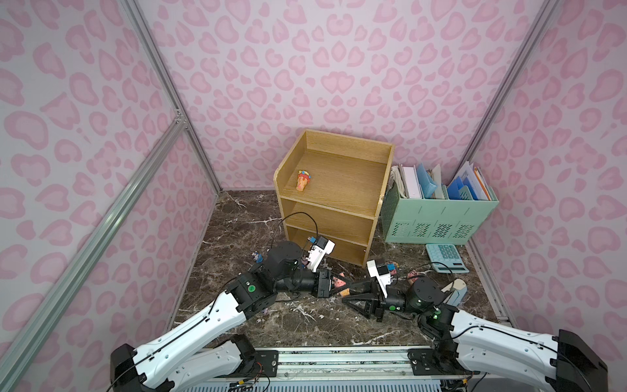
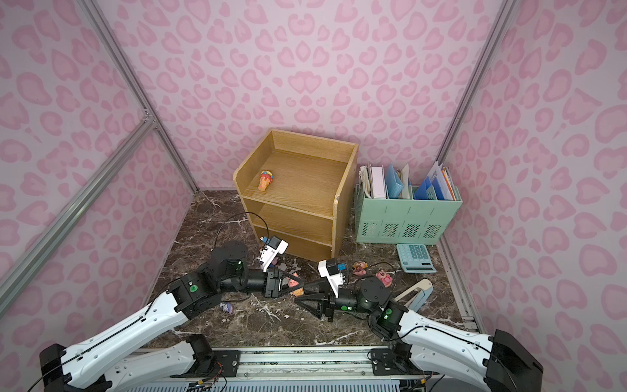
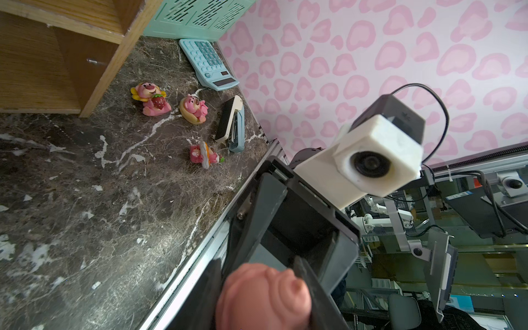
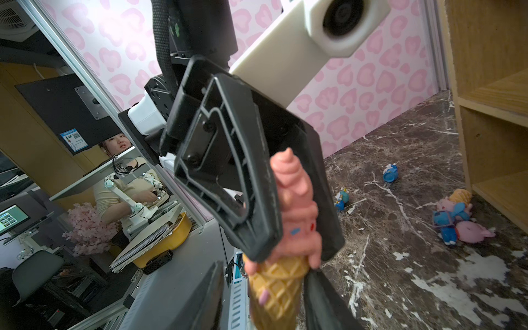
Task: Organize plastic toys on shelves
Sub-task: Place the plastic toy on the shelf.
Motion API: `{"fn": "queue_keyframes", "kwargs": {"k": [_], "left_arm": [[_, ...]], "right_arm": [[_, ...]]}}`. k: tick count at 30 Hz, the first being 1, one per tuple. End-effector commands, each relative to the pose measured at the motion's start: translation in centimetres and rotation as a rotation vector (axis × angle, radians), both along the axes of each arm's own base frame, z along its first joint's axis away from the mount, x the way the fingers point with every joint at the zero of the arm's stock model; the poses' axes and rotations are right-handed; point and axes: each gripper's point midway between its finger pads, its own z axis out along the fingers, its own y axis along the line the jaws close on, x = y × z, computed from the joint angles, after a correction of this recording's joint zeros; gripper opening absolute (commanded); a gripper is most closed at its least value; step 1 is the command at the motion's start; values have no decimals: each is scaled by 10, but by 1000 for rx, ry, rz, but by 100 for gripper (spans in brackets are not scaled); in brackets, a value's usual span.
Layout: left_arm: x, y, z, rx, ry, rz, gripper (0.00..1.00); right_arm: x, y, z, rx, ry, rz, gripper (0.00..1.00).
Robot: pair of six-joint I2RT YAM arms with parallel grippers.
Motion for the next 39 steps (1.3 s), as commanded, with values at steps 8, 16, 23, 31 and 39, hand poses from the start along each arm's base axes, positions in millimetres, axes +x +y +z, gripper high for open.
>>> {"fn": "queue_keyframes", "kwargs": {"k": [8,16,23,31,39], "left_arm": [[5,8,14,-21,-32,66,64],[21,40,32,-240,-195,363,83],[23,50,46,-314,-268,453,84],[28,30,34,-229,-248,449,83],[33,14,27,-175,-238,453,78]], "right_arm": [[12,-5,11,47,19,-87,13],[19,-12,27,147,29,-211,12],[32,-9,26,142,65,-319,12],[37,2,26,112,76,-337,12],[41,8,21,76,72,-350,12]]}}
